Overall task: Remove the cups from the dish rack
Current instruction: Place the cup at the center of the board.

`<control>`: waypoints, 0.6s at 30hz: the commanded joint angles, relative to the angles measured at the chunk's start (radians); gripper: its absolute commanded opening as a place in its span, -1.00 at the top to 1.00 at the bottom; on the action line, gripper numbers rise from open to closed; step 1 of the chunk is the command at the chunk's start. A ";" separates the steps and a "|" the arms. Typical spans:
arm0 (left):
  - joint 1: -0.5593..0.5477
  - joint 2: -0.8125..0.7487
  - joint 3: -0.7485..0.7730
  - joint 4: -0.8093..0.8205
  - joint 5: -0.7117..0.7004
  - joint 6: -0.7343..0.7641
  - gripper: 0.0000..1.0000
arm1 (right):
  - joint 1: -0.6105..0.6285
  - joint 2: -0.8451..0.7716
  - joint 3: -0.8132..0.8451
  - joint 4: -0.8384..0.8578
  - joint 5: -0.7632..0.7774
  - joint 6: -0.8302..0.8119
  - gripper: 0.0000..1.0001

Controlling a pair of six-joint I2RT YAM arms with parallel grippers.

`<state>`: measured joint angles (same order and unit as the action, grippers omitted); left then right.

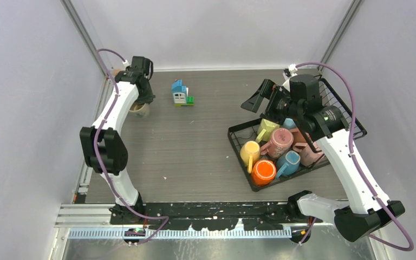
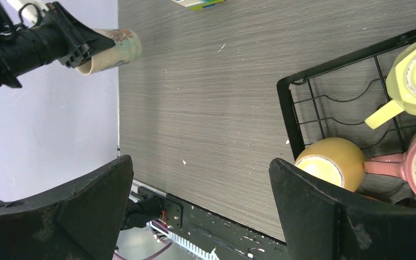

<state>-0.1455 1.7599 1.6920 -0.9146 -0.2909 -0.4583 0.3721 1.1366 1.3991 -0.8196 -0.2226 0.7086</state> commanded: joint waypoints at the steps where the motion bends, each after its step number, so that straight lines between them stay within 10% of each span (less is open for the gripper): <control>1: 0.049 0.038 0.100 0.022 0.007 0.049 1.00 | 0.009 -0.024 0.039 -0.002 -0.006 -0.021 -1.00; 18: 0.135 0.237 0.202 -0.033 0.041 0.101 1.00 | 0.018 -0.031 0.021 -0.004 -0.006 -0.014 -1.00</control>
<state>-0.0303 2.0010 1.8278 -0.9619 -0.2352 -0.3847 0.3843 1.1301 1.3987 -0.8398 -0.2226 0.7086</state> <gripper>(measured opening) 0.175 0.996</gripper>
